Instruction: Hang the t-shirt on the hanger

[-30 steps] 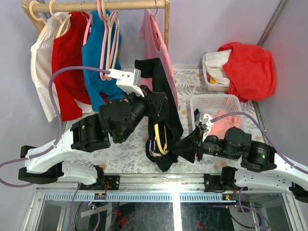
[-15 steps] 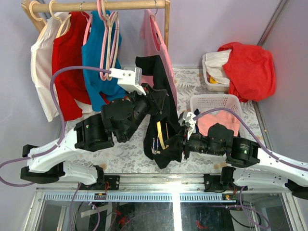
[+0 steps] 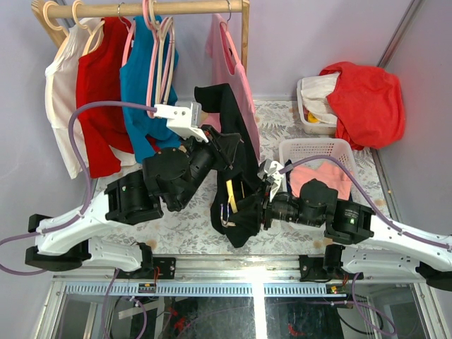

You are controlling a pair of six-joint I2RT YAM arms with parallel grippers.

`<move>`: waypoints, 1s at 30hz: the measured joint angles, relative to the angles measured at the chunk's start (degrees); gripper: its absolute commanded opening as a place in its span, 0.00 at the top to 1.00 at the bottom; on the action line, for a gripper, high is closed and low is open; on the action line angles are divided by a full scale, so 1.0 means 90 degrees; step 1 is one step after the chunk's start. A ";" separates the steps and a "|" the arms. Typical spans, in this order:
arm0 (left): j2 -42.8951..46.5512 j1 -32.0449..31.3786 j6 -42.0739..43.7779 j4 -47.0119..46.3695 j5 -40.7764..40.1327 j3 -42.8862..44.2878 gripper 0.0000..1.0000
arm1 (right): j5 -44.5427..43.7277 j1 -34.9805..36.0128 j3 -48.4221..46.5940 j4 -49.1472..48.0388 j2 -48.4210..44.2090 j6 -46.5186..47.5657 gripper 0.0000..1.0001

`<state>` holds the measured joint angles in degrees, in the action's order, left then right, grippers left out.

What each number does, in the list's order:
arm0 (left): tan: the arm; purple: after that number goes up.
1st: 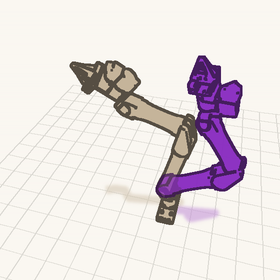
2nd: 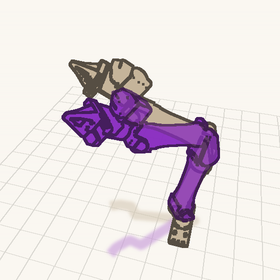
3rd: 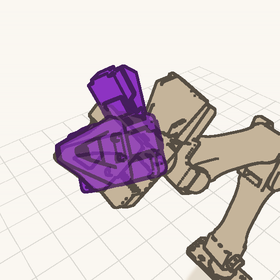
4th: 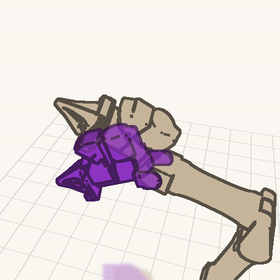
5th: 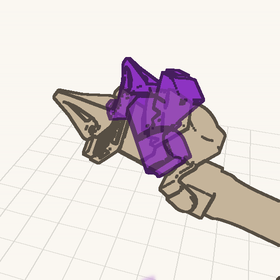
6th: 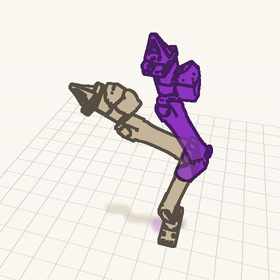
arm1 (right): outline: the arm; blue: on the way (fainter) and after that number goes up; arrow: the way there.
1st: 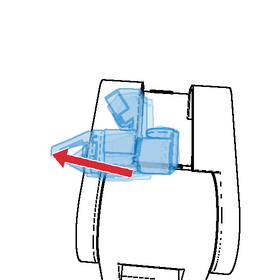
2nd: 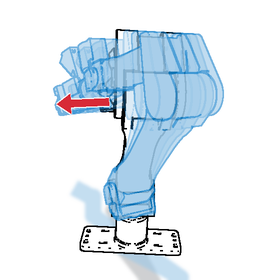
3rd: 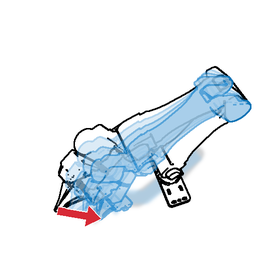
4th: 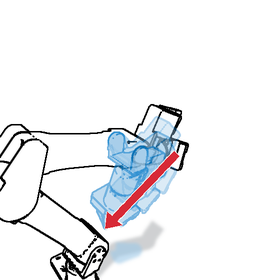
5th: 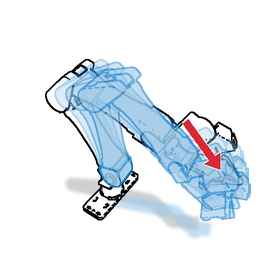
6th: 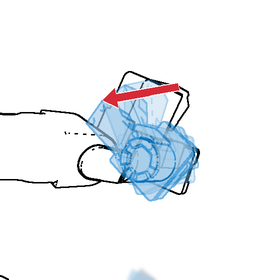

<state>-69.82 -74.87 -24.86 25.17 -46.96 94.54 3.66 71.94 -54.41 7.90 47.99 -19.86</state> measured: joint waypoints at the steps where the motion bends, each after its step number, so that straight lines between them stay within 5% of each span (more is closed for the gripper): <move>1: 0.0044 0.0000 -0.0017 -0.0017 -0.0002 -0.0066 1.00 | -0.0002 0.0000 0.0000 -0.0017 0.0036 0.0007 0.63; 7: 0.0163 0.0000 -0.0075 -0.0129 -0.0012 -0.0206 1.00 | 0.0010 0.0000 0.0000 -0.0160 0.0102 0.0061 1.00; 30: -0.0068 0.0019 -0.0988 -0.0019 0.0372 -0.0117 0.90 | 0.0612 0.0070 -0.0908 0.1511 -0.0172 -0.0180 1.00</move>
<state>-70.43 -74.70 -33.76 24.99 -43.62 93.49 9.17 72.58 -62.59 21.50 46.44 -21.47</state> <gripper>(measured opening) 0.148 0.037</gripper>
